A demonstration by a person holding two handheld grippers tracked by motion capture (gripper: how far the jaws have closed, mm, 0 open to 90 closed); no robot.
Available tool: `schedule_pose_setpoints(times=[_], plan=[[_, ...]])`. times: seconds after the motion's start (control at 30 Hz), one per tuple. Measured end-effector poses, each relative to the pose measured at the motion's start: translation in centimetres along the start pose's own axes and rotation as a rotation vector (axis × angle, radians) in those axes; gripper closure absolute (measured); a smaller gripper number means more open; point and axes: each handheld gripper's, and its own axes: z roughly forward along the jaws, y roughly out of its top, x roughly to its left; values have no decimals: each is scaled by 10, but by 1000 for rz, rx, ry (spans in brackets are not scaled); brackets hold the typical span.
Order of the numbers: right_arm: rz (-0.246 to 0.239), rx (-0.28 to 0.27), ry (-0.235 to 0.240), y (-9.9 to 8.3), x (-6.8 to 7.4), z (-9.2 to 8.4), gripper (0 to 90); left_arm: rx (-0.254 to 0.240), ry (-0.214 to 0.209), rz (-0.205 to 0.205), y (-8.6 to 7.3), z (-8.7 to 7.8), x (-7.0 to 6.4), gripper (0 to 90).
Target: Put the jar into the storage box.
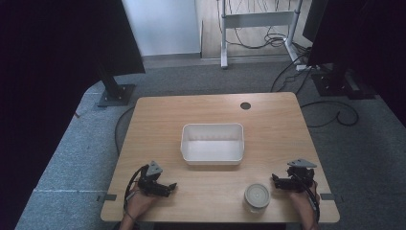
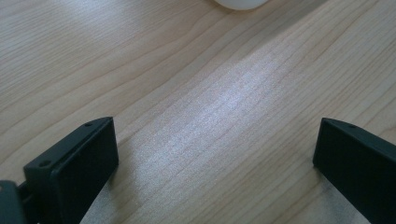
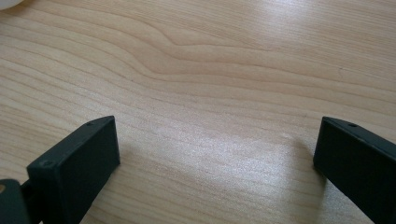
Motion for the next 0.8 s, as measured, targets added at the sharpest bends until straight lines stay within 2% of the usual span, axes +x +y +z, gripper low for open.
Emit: schedule_pose_setpoints(times=[0.63,0.8], plan=[[2,-2,-1,-1,0,-1,6,-19,-1,-1,-2,-2,1,47],[3,-3,-2,-1,0,-1,8,-25,-22,-13,-2,-4,1,55]])
